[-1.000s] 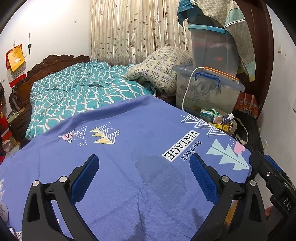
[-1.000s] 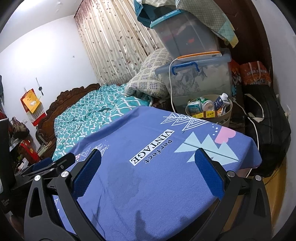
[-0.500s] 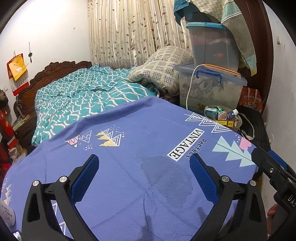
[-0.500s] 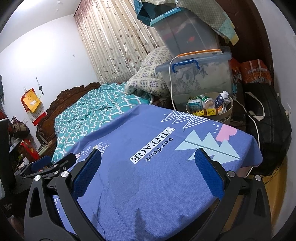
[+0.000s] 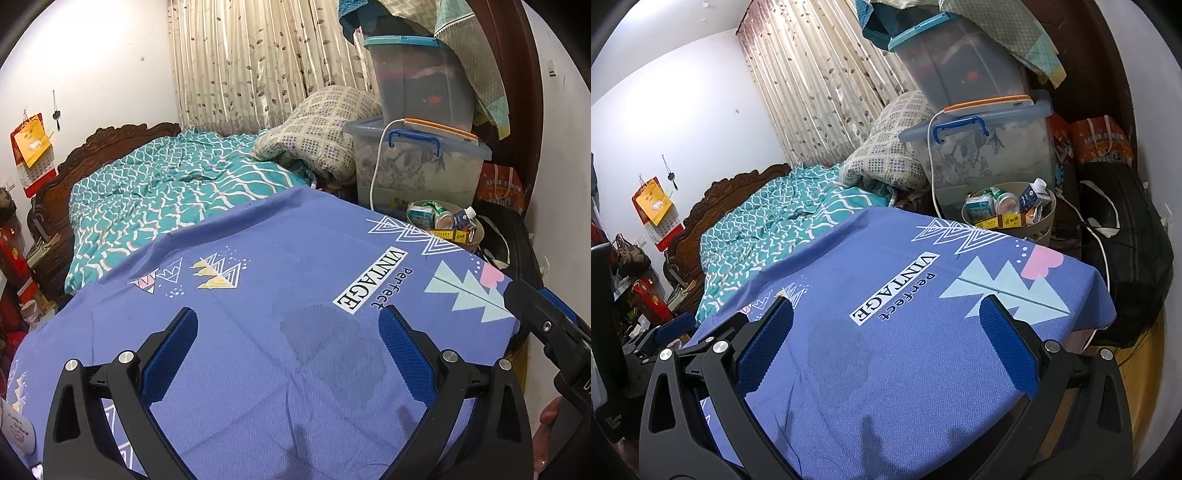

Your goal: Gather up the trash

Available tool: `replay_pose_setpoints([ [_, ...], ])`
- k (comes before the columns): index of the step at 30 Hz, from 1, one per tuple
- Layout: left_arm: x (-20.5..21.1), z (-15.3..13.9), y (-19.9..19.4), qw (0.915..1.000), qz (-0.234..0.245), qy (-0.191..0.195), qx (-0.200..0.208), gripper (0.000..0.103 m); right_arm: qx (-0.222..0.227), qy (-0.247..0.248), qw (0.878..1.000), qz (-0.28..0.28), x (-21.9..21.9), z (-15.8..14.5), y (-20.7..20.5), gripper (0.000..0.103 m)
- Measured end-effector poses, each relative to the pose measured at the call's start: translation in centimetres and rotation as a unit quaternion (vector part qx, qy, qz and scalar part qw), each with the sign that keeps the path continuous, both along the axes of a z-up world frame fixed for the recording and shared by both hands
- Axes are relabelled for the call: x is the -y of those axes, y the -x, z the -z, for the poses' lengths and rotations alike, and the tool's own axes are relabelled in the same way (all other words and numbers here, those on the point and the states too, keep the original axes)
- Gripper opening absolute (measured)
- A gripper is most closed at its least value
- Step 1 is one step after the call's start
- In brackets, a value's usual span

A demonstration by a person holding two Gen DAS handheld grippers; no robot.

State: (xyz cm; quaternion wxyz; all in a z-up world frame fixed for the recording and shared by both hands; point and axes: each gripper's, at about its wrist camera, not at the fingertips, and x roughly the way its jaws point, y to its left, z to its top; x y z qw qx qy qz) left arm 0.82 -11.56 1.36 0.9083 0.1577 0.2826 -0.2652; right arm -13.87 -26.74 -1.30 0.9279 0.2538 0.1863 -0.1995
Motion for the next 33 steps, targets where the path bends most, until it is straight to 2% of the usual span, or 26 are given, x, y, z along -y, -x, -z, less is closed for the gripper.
replay_pose_setpoints([
  [33, 0.5, 1.3, 0.3, 0.9998, 0.003, -0.019, -0.008, 0.095, 0.0, -0.002, 1.0, -0.001, -0.1, 0.4, 0.1, 0.1],
])
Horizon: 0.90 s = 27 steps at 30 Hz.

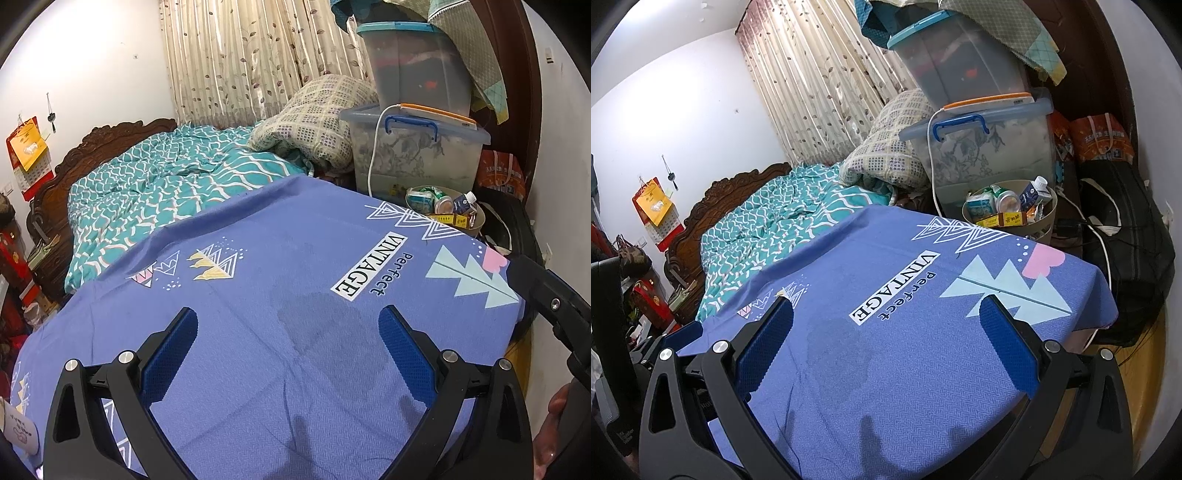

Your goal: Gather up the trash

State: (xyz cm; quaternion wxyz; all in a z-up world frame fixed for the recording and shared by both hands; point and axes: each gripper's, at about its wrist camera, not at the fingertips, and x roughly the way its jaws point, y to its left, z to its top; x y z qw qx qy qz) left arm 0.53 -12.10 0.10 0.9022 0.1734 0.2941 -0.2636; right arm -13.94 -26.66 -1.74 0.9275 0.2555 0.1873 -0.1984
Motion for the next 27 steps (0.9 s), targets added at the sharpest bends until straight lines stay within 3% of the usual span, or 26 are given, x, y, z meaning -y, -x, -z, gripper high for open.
replay_pose_setpoints([
  [27, -0.29, 0.84, 0.15, 1.0, 0.005, -0.005, -0.003, 0.095, -0.002, -0.003, 1.0, 0.0, -0.05, 0.07, -0.01, 0.1],
])
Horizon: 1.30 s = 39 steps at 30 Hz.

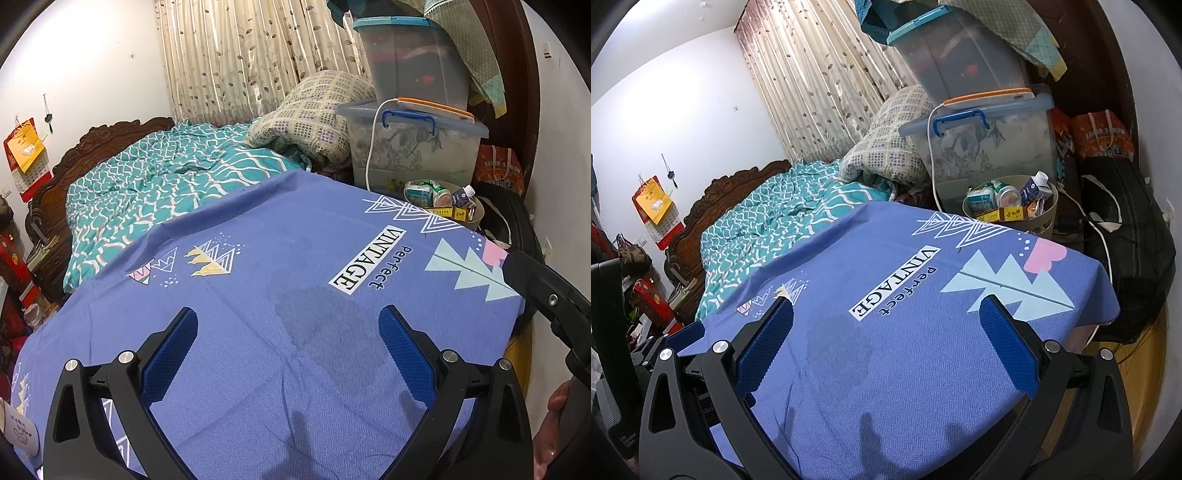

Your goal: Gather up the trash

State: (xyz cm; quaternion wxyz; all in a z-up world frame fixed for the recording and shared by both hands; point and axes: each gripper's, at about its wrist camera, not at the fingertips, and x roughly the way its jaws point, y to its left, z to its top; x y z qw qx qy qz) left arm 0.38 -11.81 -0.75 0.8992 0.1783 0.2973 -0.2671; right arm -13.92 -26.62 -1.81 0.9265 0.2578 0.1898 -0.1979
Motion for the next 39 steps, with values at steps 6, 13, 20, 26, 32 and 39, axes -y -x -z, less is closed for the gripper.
replay_pose_setpoints([
  [6, -0.08, 0.15, 0.02, 1.0, 0.003, -0.002, -0.001, 0.095, -0.001, 0.0, 1.0, 0.0, 0.0, 0.04, -0.03, 0.1],
  [13, 0.16, 0.06, -0.02, 1.0, 0.003, -0.003, -0.001, 0.095, -0.001, -0.001, 1.0, -0.001, 0.03, 0.07, -0.05, 0.1],
  [20, -0.06, 0.35, 0.07, 1.0, 0.007, -0.006, -0.001, 0.095, -0.001, -0.002, 1.0, -0.001, -0.11, 0.28, -0.06, 0.1],
  [26, 0.13, 0.29, 0.05, 1.0, 0.007, -0.006, -0.001, 0.095, -0.002, -0.002, 1.0, -0.001, -0.07, 0.25, -0.07, 0.1],
  [32, -0.18, 0.46, -0.27, 0.9999, 0.009, -0.001, -0.009, 0.095, -0.003, -0.003, 1.0, -0.001, 0.06, 0.13, -0.12, 0.1],
  [39, -0.31, 0.51, -0.5, 0.9998, 0.007, -0.006, -0.015, 0.095, -0.003, -0.001, 1.0, -0.002, -0.19, 0.44, -0.12, 0.1],
])
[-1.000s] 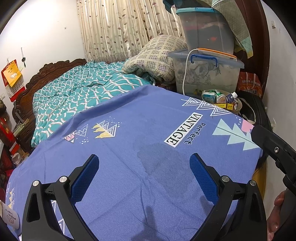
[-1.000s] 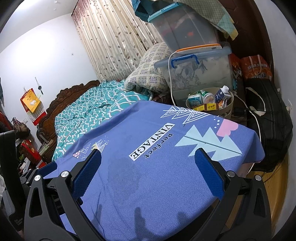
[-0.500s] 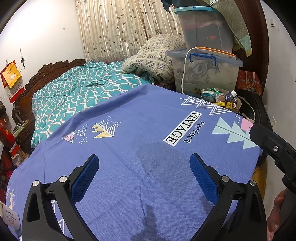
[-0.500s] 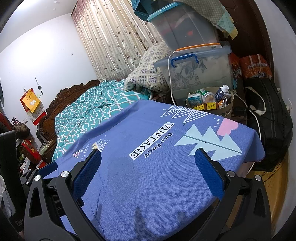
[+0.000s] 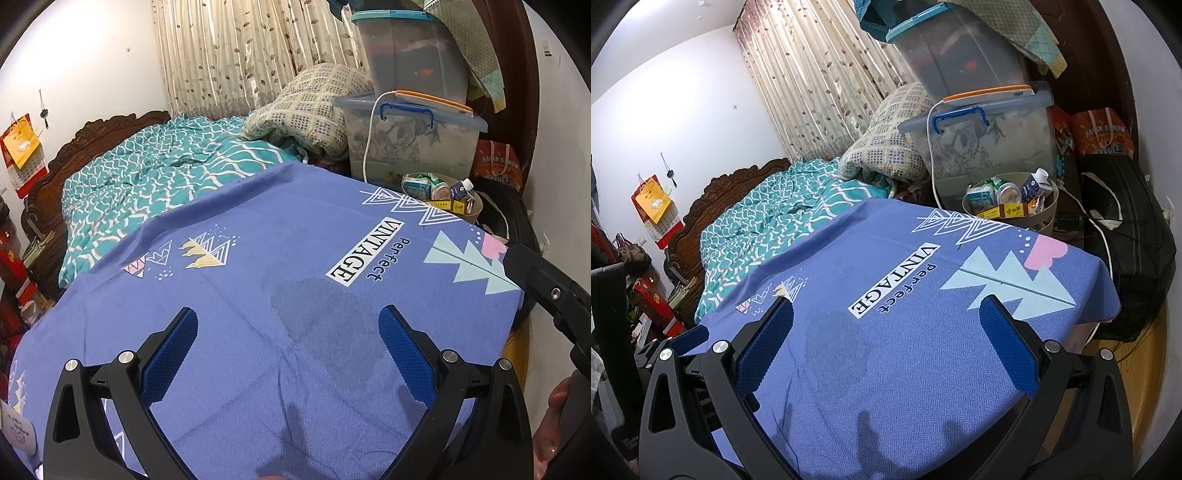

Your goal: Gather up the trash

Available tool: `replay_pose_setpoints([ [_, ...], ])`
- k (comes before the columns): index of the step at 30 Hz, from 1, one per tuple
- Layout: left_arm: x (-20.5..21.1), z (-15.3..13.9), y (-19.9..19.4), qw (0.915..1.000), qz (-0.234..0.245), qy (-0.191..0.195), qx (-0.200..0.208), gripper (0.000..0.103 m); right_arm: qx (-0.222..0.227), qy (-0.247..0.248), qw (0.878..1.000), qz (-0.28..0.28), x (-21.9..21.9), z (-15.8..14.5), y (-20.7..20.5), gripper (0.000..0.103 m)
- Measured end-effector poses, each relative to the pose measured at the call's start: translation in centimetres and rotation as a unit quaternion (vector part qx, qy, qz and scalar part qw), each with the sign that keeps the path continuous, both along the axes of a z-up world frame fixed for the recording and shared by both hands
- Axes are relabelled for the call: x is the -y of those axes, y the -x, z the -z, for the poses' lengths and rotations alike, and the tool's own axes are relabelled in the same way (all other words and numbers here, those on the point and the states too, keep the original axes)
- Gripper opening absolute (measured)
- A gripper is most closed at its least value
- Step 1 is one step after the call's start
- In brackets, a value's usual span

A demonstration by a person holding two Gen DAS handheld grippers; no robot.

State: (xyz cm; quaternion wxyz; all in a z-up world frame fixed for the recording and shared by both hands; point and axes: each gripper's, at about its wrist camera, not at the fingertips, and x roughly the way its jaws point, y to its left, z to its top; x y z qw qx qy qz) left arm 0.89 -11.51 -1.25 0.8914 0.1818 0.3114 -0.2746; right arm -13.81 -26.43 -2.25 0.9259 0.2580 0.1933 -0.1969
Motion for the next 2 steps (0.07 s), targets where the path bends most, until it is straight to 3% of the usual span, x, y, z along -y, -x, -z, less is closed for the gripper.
replay_pose_setpoints([
  [2, -0.03, -0.02, -0.07, 1.0, 0.0, 0.0, -0.002, 0.095, 0.001, -0.001, 1.0, 0.0, 0.12, -0.14, -0.02, 0.1],
])
